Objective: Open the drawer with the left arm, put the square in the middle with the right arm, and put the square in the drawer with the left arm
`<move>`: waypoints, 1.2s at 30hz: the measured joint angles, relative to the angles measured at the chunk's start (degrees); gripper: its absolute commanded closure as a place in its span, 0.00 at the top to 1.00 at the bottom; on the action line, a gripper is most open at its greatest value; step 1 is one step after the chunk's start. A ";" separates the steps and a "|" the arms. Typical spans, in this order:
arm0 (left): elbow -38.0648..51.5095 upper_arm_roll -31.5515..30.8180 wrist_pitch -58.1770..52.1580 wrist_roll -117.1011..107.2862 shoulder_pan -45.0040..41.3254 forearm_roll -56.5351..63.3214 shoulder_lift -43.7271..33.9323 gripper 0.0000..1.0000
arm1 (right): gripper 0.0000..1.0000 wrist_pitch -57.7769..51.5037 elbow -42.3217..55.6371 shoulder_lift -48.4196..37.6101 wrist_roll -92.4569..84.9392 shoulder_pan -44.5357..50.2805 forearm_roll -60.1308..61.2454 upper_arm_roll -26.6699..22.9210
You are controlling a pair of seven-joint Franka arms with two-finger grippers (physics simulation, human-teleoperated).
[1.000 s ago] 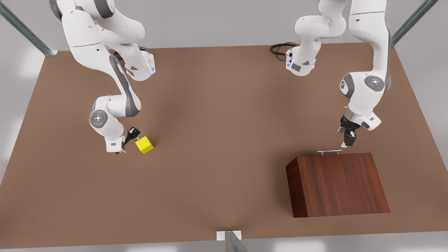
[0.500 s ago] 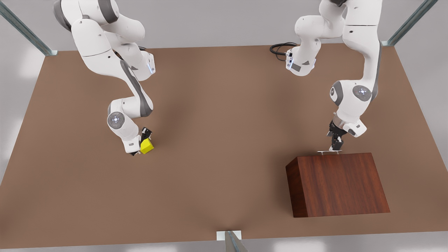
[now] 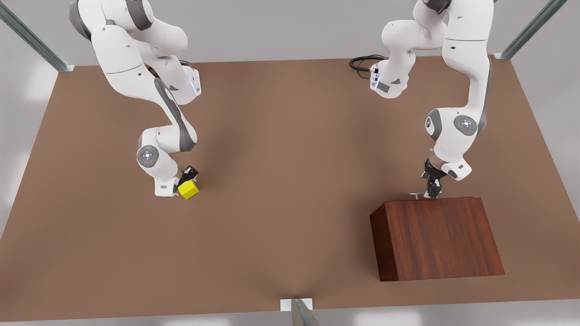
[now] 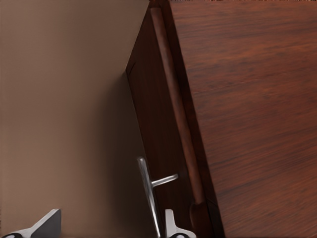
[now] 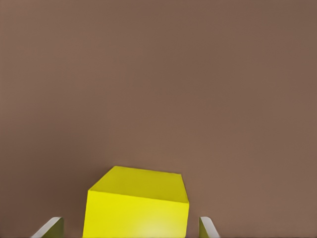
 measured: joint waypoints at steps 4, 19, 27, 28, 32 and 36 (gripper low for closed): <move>-0.19 0.00 -2.55 0.03 0.02 -0.03 -1.38 1.00 | 1.00 0.36 -0.18 1.70 0.00 0.01 0.34 0.00; -5.61 0.09 -8.76 0.03 -0.13 -0.22 -7.43 1.00 | 0.70 -0.43 0.97 2.95 -0.64 0.44 3.02 0.00; -10.23 0.10 -8.80 -0.05 -0.10 -0.32 -10.97 1.00 | 0.70 -1.91 1.89 0.79 0.09 0.85 3.06 1.09; -10.71 0.12 -8.79 -0.06 -0.06 -0.31 -11.42 1.00 | 0.70 -4.31 3.42 0.38 2.32 1.85 3.08 1.14; -12.88 0.23 -9.35 -0.84 -0.83 -0.36 -14.14 1.00 | 0.70 -7.32 9.83 1.05 20.30 9.44 3.15 4.35; -14.24 0.35 -11.37 -1.47 -1.47 -0.40 -16.22 1.00 | 0.71 -7.34 22.55 8.57 43.04 24.03 3.32 4.32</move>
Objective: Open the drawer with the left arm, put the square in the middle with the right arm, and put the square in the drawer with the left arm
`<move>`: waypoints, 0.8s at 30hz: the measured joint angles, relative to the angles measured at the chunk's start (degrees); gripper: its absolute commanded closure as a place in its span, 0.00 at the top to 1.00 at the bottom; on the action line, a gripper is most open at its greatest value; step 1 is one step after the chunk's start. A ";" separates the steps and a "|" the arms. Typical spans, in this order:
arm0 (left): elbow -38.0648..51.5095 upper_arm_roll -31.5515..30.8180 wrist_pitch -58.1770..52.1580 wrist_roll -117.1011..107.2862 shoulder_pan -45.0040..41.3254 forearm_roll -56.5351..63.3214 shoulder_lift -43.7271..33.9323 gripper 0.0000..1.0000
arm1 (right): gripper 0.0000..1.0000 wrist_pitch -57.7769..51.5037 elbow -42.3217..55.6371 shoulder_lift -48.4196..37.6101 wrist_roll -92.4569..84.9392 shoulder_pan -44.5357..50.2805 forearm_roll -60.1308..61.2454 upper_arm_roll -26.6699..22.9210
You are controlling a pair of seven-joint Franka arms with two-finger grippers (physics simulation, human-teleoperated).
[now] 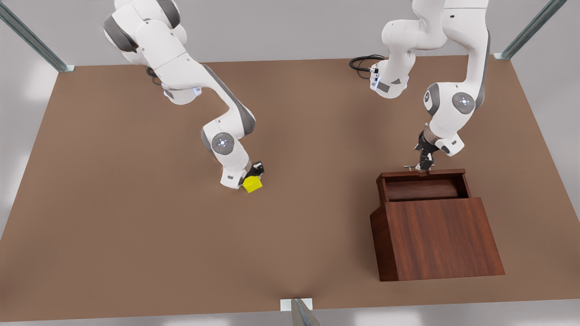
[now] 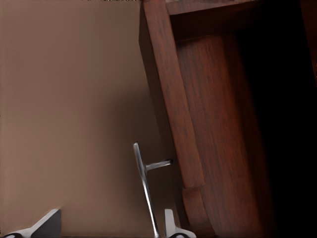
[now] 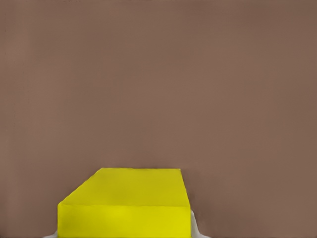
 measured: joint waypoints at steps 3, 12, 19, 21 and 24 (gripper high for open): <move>-1.17 0.09 -4.75 -0.34 -0.52 -0.02 -4.95 1.00 | 0.71 -1.16 15.06 9.74 5.08 7.74 -0.04 -0.18; 34.93 0.20 -21.32 9.95 -5.85 0.35 7.13 1.00 | 1.00 -3.29 35.11 26.85 5.03 22.21 -7.12 -3.44; 36.99 -2.08 -22.05 26.30 -6.37 0.21 6.55 1.00 | 1.00 -5.64 27.85 12.55 5.20 20.32 -5.05 -3.46; 39.37 -4.73 -25.95 33.40 -4.41 0.07 6.94 1.00 | 1.00 -8.38 14.36 -4.40 4.57 12.17 -5.18 -3.44; 42.01 -12.67 -30.86 45.69 1.98 -0.02 7.96 1.00 | 1.00 -27.00 9.97 -19.85 3.03 -8.17 -5.16 -3.35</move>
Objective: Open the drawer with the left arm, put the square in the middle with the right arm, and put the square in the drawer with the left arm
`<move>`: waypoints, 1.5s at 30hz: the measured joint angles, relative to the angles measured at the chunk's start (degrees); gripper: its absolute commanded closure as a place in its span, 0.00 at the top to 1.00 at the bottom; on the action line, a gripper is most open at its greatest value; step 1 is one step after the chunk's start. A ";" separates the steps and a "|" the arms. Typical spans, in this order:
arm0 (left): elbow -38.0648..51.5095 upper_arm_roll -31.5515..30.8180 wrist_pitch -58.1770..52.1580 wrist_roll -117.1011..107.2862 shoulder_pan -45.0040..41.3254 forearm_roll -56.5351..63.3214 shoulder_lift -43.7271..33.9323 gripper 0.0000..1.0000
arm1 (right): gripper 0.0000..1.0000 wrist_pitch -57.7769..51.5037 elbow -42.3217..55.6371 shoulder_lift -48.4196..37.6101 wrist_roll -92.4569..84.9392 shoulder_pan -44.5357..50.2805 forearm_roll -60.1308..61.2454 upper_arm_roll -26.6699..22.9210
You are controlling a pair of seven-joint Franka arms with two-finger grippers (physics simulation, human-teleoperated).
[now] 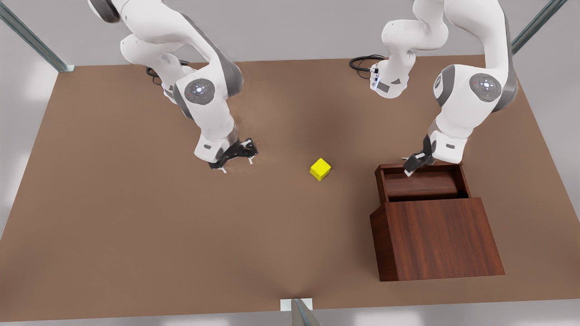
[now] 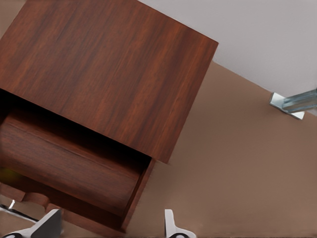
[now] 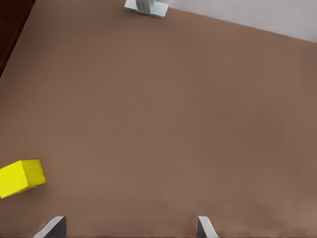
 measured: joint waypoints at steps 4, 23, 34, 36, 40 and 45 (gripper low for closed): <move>0.60 -5.72 -4.61 4.92 -8.48 0.00 3.31 1.00 | 1.00 -7.24 2.24 -2.00 -12.76 -18.29 -0.42 -2.92; -9.92 -4.64 20.05 37.55 -22.56 5.40 19.98 1.00 | 1.00 -15.32 12.56 1.76 -19.45 -19.56 0.00 -10.49; -10.21 -4.58 23.84 36.66 -22.84 7.01 25.22 1.00 | 1.00 -15.21 12.92 2.11 -19.53 -19.86 -0.27 -10.55; -9.95 -4.56 23.86 36.03 -22.90 7.83 25.85 1.00 | 1.00 -15.58 12.92 1.98 -19.53 -19.58 -0.23 -10.54; -9.52 -4.55 23.86 31.07 -22.91 9.99 27.39 1.00 | 1.00 -15.54 13.80 3.20 -19.52 -19.76 -0.09 -10.80; -9.33 -4.55 24.96 30.61 -22.91 13.32 28.62 1.00 | 1.00 -15.21 15.45 5.25 -19.62 -21.05 -0.57 -10.98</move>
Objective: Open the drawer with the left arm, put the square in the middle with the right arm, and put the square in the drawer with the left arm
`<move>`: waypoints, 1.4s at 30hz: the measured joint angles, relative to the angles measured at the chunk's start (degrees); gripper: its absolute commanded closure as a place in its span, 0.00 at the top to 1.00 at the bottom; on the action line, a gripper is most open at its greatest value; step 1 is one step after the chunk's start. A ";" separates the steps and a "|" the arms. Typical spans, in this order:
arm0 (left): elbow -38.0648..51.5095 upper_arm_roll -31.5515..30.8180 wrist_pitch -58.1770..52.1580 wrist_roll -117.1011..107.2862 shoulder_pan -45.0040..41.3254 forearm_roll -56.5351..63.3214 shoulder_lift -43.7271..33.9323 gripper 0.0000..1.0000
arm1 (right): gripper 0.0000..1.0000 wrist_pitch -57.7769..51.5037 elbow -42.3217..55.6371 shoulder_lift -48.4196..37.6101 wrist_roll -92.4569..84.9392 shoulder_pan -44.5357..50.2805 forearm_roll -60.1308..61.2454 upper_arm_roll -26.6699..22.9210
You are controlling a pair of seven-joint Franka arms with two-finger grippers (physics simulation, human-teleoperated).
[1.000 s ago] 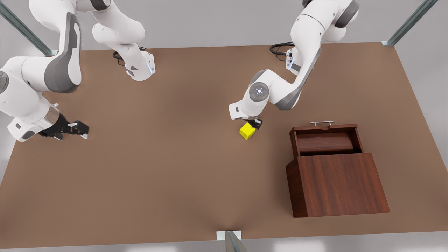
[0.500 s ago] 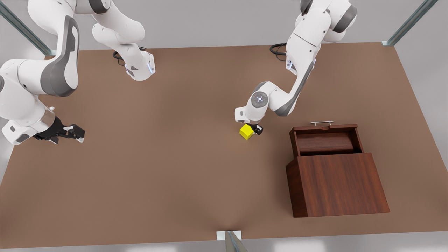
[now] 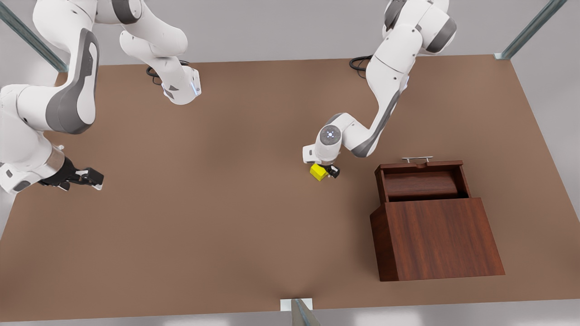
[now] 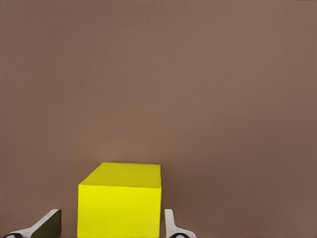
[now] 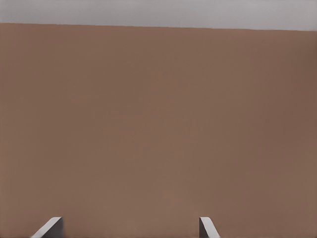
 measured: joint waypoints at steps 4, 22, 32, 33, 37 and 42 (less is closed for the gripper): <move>1.17 0.00 0.82 0.00 -0.13 0.74 1.31 1.00 | 1.00 0.35 0.01 0.11 0.00 -1.17 -0.22 -0.27; 1.67 0.00 1.94 -0.81 -0.18 1.37 2.90 0.67 | 1.00 1.67 1.15 0.90 -0.09 -0.42 -0.58 -0.18; 6.90 -0.09 -7.25 -1.09 -0.09 2.82 0.57 0.64 | 1.00 2.11 1.15 1.07 0.00 -0.34 -0.06 -0.18; 8.85 -0.01 -11.23 -0.71 0.02 2.91 -1.19 0.64 | 1.00 2.11 1.15 1.07 0.00 -0.34 0.04 -0.18; 13.74 0.96 -21.75 2.51 0.68 2.63 -5.95 0.65 | 1.00 2.46 1.15 1.07 0.00 -0.35 0.13 -0.18; 20.55 11.35 -34.37 20.61 0.96 -3.35 -9.50 0.65 | 1.00 2.81 1.15 1.08 0.00 -0.41 0.25 -0.18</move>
